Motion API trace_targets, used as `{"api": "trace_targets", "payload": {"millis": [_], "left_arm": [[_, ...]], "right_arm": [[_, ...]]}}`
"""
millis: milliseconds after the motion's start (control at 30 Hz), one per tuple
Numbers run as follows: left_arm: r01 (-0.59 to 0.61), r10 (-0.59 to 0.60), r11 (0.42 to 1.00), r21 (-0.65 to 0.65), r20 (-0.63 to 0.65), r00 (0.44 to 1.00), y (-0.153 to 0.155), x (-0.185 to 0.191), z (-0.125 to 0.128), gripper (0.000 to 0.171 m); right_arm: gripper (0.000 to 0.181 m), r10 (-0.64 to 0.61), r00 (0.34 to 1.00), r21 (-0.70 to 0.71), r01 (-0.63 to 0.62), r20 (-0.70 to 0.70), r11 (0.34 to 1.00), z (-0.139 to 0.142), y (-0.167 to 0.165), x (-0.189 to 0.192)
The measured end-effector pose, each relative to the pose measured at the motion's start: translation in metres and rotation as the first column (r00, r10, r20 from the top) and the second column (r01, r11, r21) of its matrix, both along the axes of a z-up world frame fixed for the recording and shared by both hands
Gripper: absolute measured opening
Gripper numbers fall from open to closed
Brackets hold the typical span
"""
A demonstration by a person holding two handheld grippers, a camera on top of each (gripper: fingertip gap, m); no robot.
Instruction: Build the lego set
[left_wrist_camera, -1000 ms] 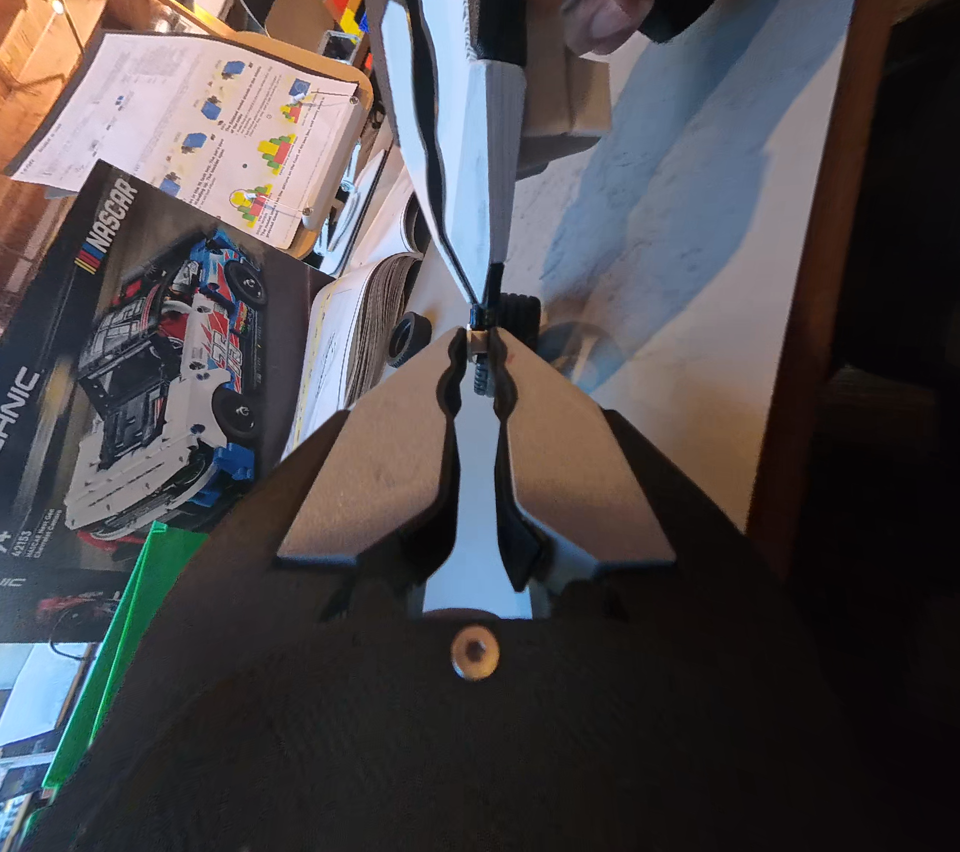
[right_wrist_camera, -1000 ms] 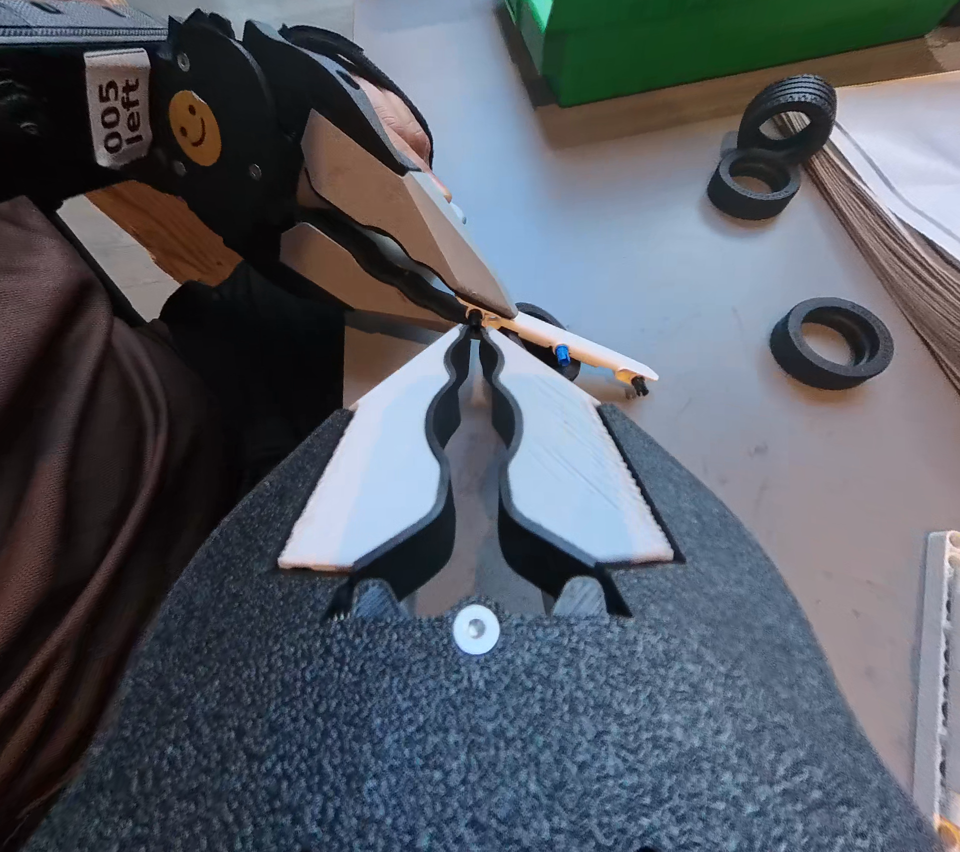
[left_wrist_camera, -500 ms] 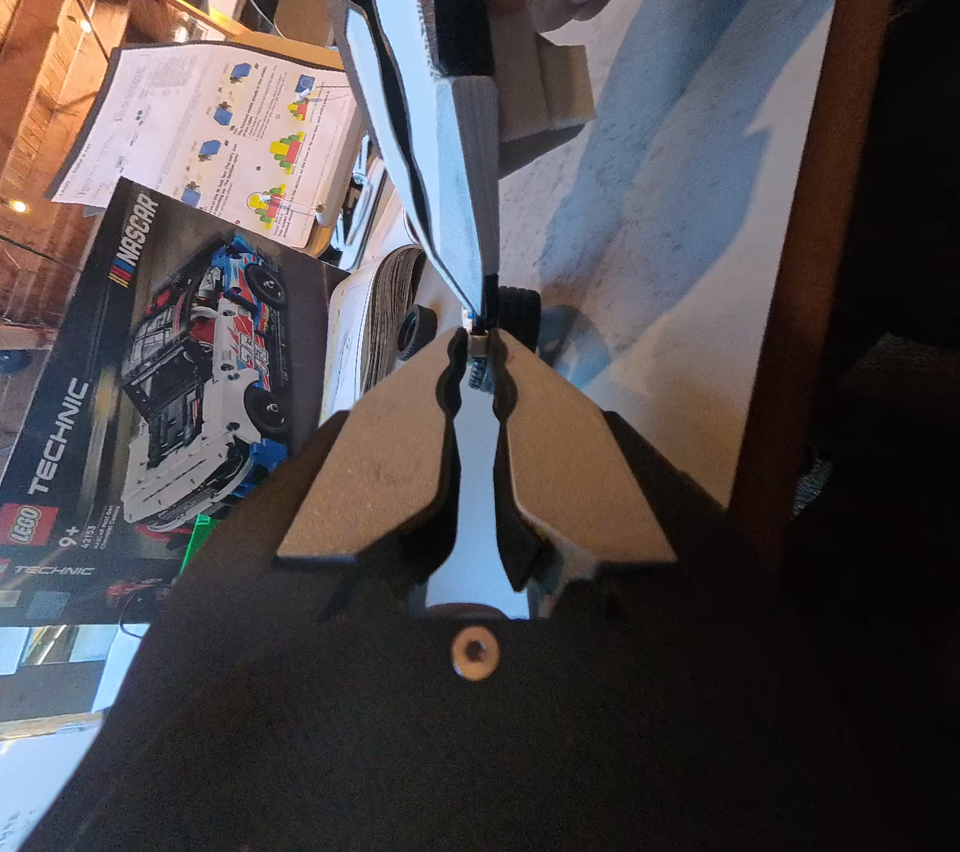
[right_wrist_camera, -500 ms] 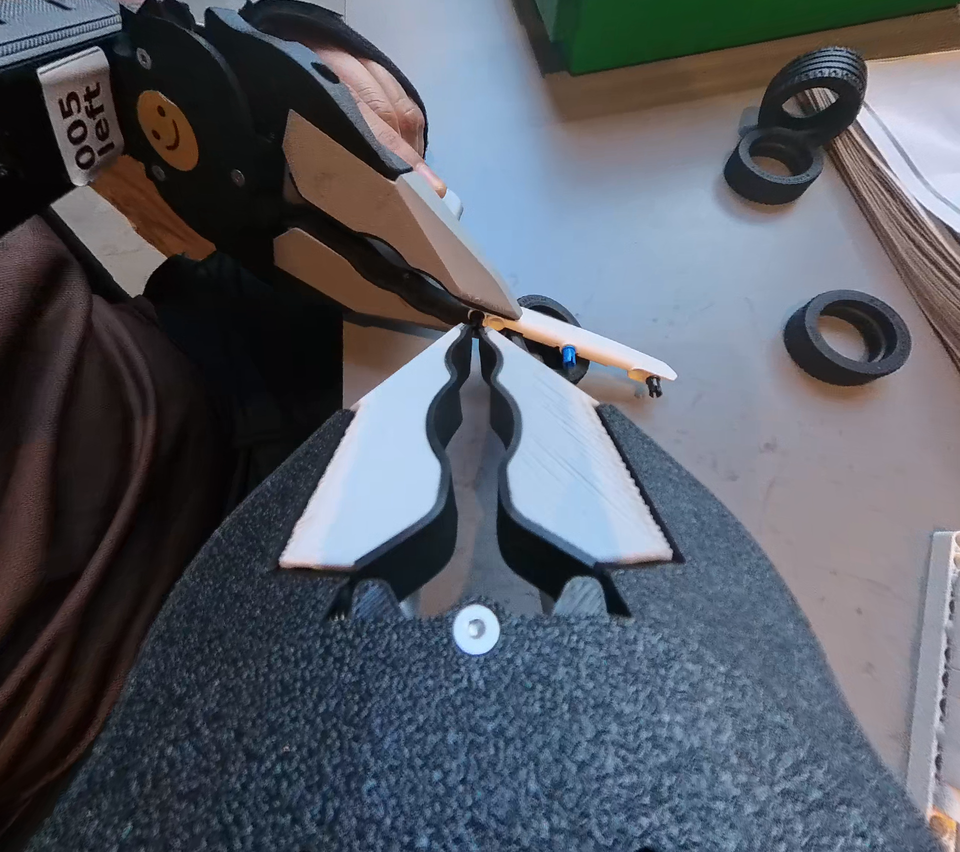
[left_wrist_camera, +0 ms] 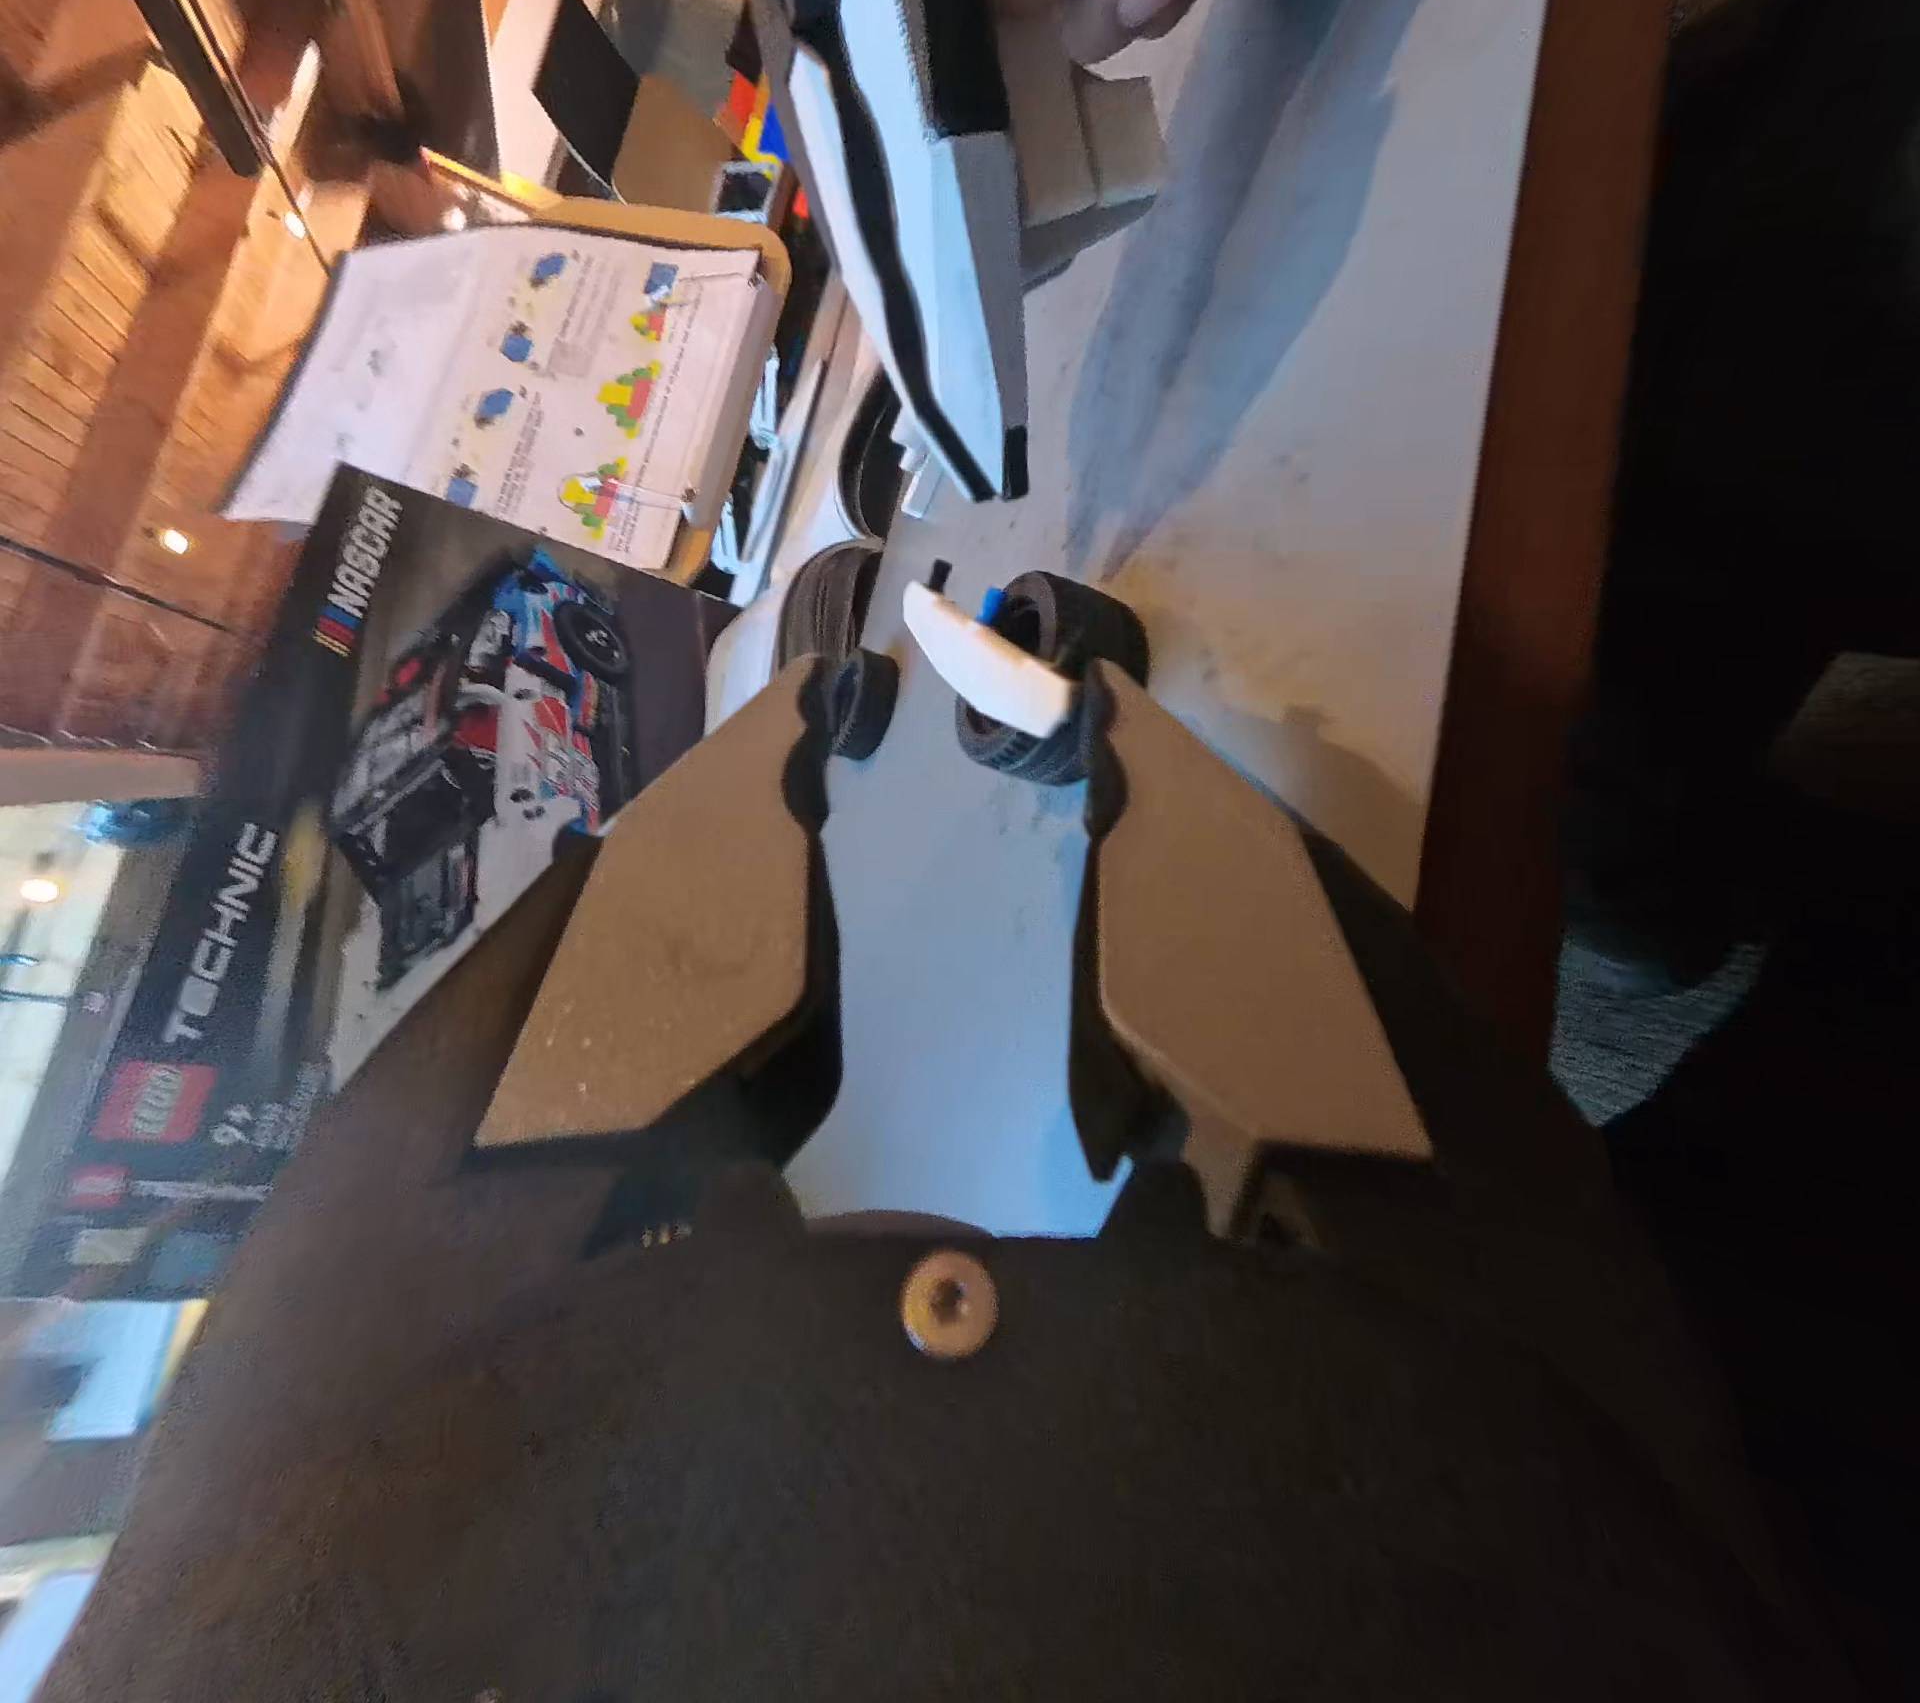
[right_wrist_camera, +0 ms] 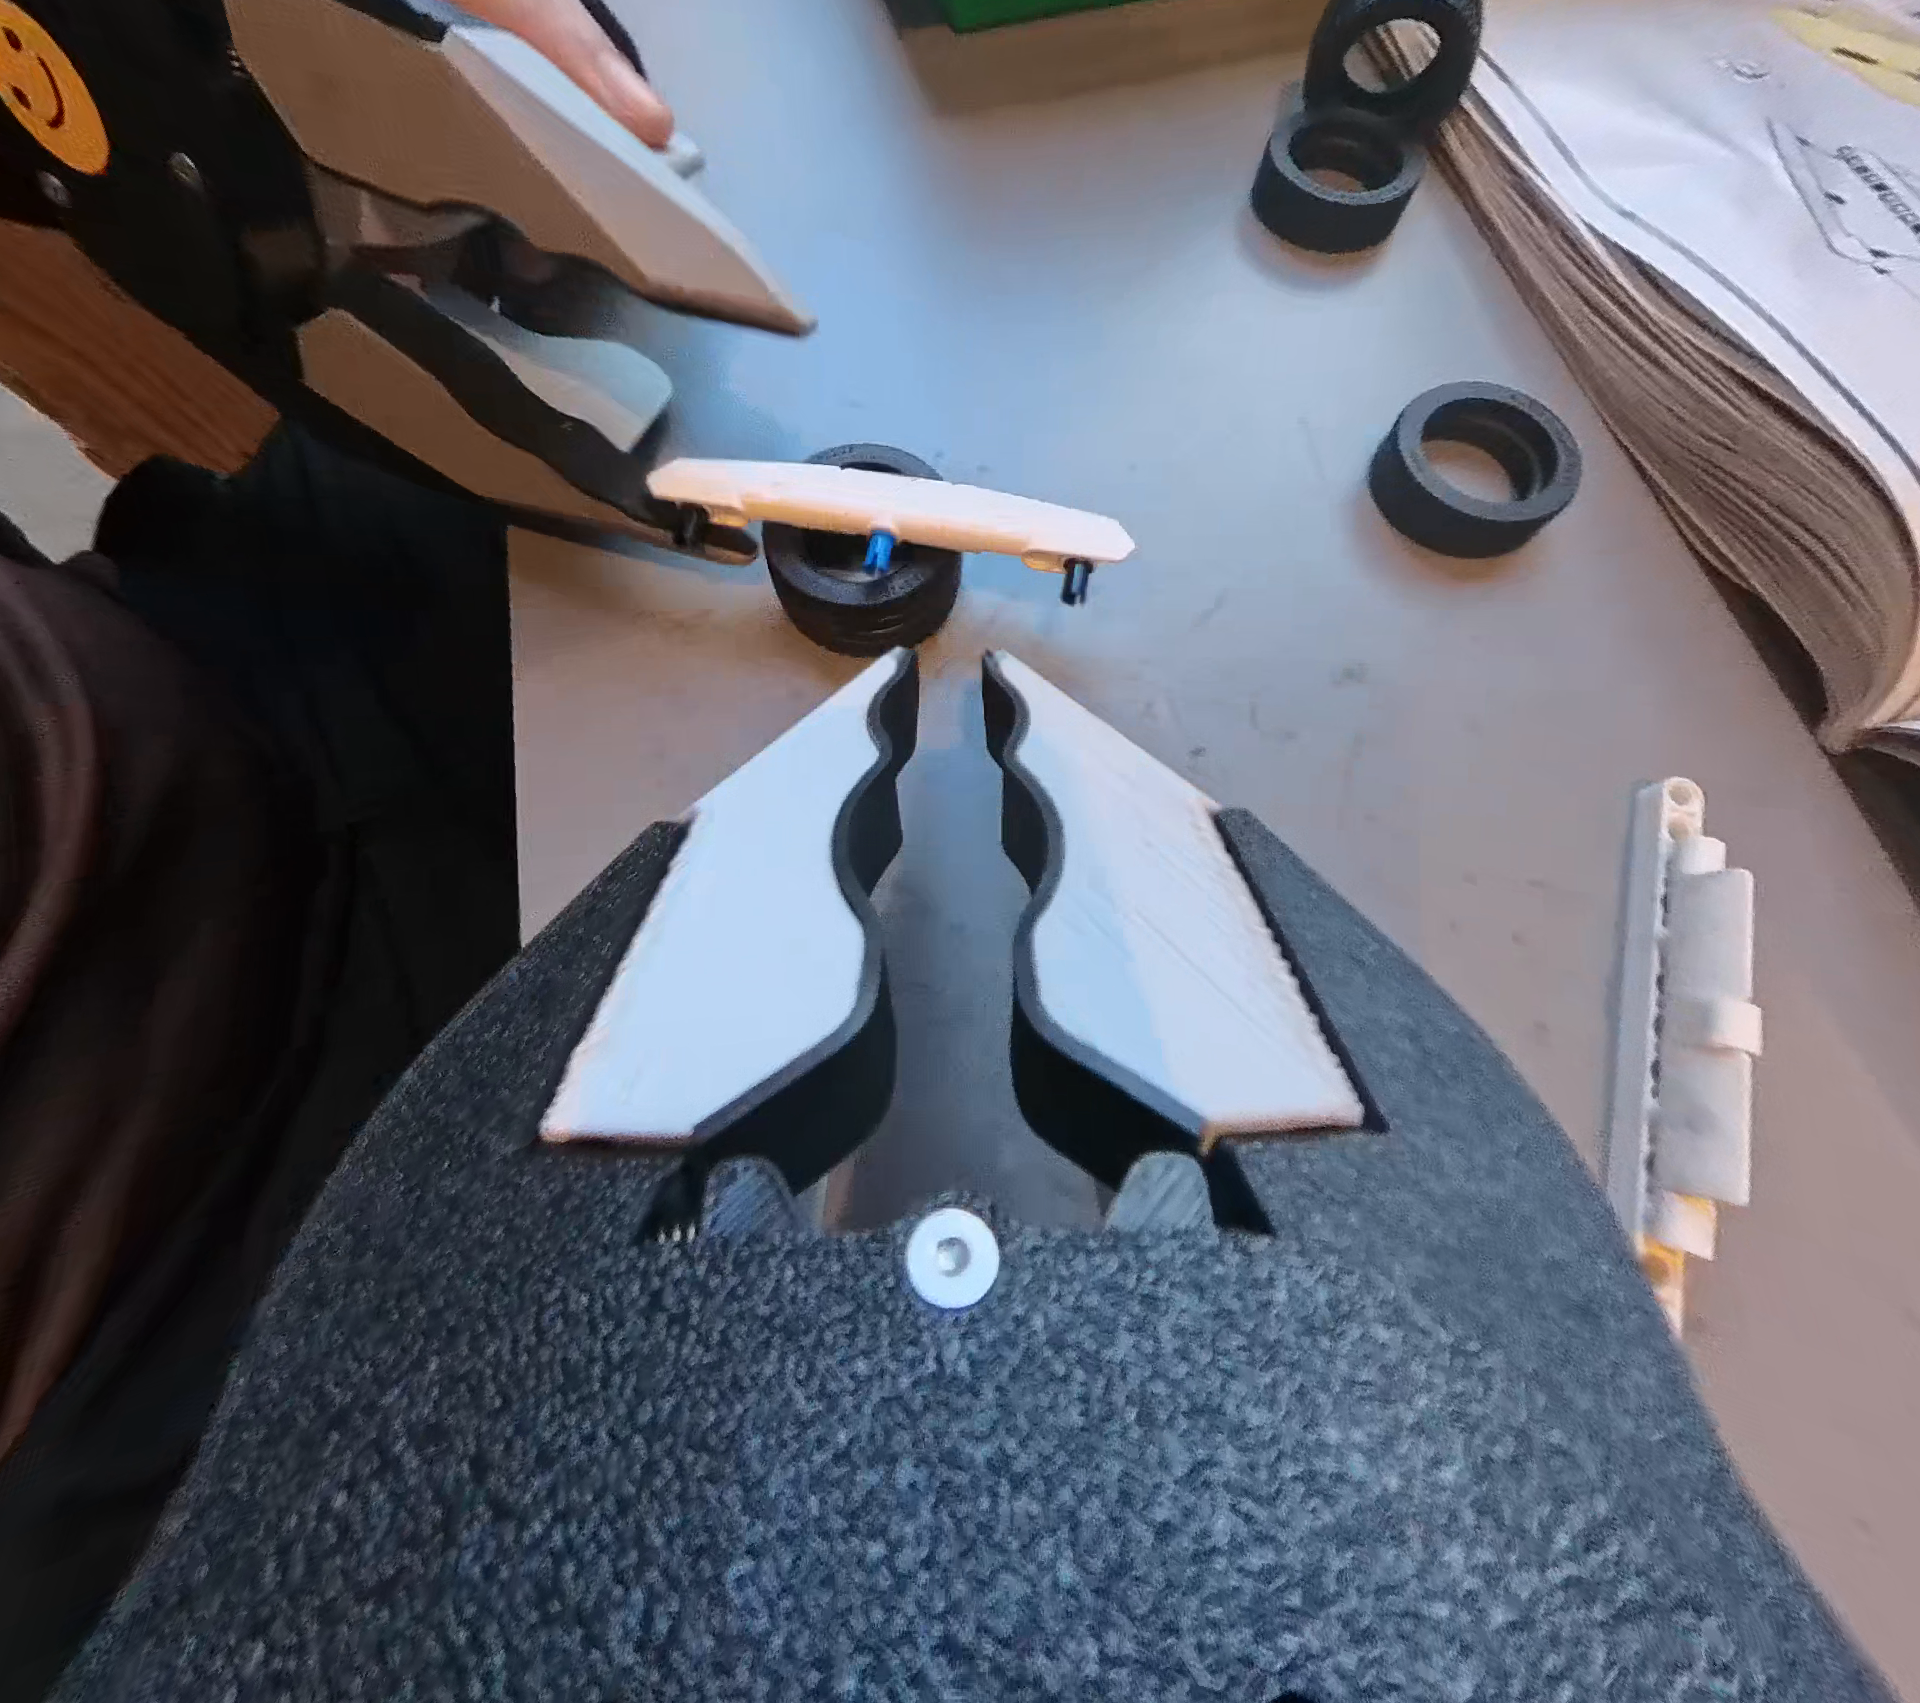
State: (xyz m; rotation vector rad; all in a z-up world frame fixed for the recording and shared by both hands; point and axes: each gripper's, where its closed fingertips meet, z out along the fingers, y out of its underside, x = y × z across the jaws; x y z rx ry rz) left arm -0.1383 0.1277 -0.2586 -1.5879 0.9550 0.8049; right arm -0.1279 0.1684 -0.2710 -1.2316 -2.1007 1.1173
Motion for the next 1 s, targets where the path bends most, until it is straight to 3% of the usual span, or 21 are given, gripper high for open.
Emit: {"api": "trace_targets", "payload": {"millis": [100, 300, 467, 600, 667, 867, 1000], "left_arm": [[-0.023, 0.025, 0.999, -0.025, 0.081, 0.996, -0.007, -0.001, 0.003, 0.060], [-0.002, 0.026, 0.995, -0.100, 0.242, 0.970, -0.026, 0.007, 0.006, 0.067], [-0.018, 0.124, 0.974, -0.226, 0.466, 0.876, -0.038, -0.002, 0.005, 0.066], [-0.074, 0.208, 0.959, -0.275, 0.497, 0.842, -0.046, -0.022, -0.004, 0.070], [-0.075, 0.245, 0.942, -0.326, 0.521, 0.818, -0.047, -0.024, -0.010, 0.074], [0.120, 0.274, 0.870, -0.477, 0.673, 0.687, -0.046, -0.001, -0.016, 0.078], [0.112, 0.327, 0.848, -0.518, 0.678, 0.658, -0.045, -0.009, -0.026, 0.079]], "right_arm": [[0.012, -0.009, 1.000, 0.011, 0.009, -0.015, 1.000, 0.001, 0.004, 0.001], [0.012, -0.087, 0.995, 0.031, 0.089, -0.053, 0.996, 0.009, 0.020, 0.002], [0.021, -0.271, 0.960, 0.036, 0.274, -0.077, 0.961, 0.024, 0.055, 0.007], [0.025, -0.336, 0.942, 0.015, 0.336, -0.018, 0.942, 0.019, 0.064, 0.016], [0.025, -0.378, 0.925, 0.072, 0.379, -0.026, 0.923, 0.020, 0.074, 0.022], [0.025, -0.514, 0.857, 0.224, 0.504, -0.011, 0.834, 0.031, 0.108, 0.050], [0.029, -0.557, 0.831, 0.247, 0.539, 0.005, 0.806, 0.026, 0.118, 0.057]]}}
